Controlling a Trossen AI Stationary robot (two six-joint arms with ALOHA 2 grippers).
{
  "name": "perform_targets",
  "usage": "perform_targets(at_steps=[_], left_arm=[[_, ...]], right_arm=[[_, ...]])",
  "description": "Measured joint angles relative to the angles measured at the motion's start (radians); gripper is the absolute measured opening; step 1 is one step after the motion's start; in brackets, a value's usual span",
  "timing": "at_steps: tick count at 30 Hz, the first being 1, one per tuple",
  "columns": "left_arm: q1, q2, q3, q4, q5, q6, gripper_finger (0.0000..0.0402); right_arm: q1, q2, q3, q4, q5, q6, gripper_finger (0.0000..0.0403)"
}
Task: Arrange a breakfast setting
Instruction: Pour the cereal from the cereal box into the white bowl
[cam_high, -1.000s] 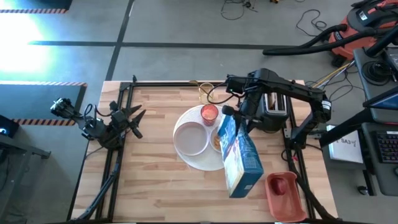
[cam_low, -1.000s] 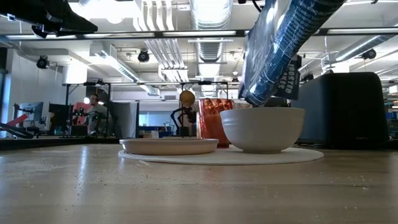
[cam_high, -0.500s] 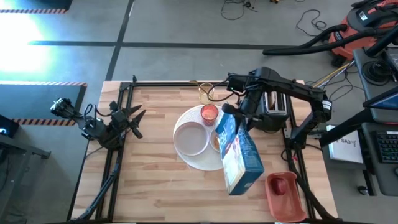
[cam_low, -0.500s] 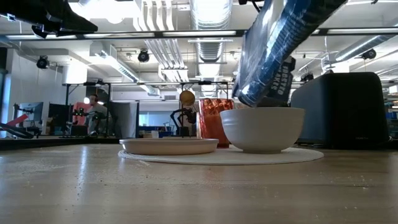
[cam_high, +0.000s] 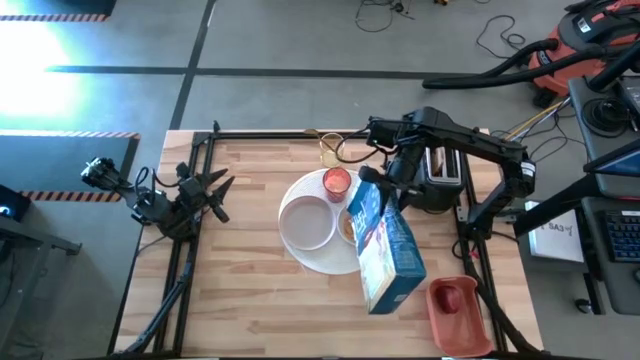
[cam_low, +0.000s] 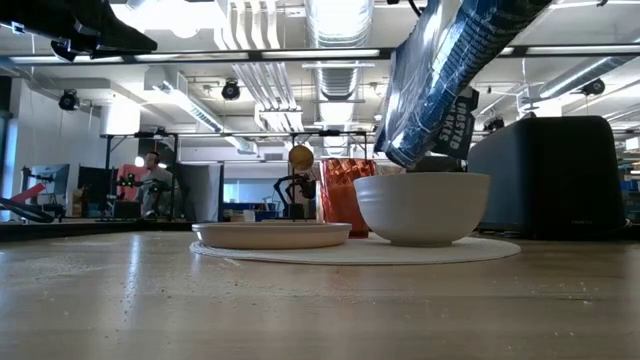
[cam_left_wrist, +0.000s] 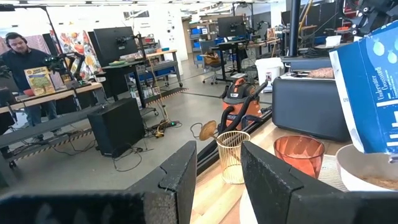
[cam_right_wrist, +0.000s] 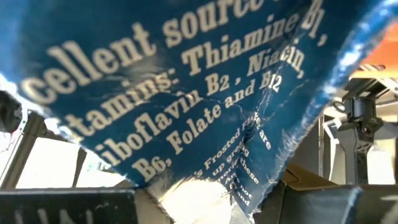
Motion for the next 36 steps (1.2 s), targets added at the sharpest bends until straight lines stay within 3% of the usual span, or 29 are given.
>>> perform_targets(at_steps=[7,16,25,28,31,36], left_arm=[[0.000,0.000,0.000,0.000,0.000,0.000,0.0110],[0.000,0.000,0.000,0.000,0.000,0.000,0.0110],[0.000,0.000,0.000,0.000,0.000,0.000,0.0110],[0.000,0.000,0.000,0.000,0.002,0.000,0.0110],[0.000,0.000,0.000,0.000,0.048,-0.001,0.0110],[0.000,0.000,0.000,0.001,0.227,-0.030,0.0110]], right_arm=[[0.000,-0.002,0.000,0.000,0.040,-0.114,0.0120],[0.024,-0.052,-0.002,0.000,0.097,-0.145,0.0120],[0.100,-0.135,-0.002,-0.001,0.239,-0.166,0.0120],[0.138,-0.152,-0.002,-0.001,0.309,-0.282,0.0120],[0.185,-0.166,-0.002,-0.001,0.422,-0.452,0.0120],[0.271,-0.190,-0.002,-0.001,0.553,-0.616,0.0120]])
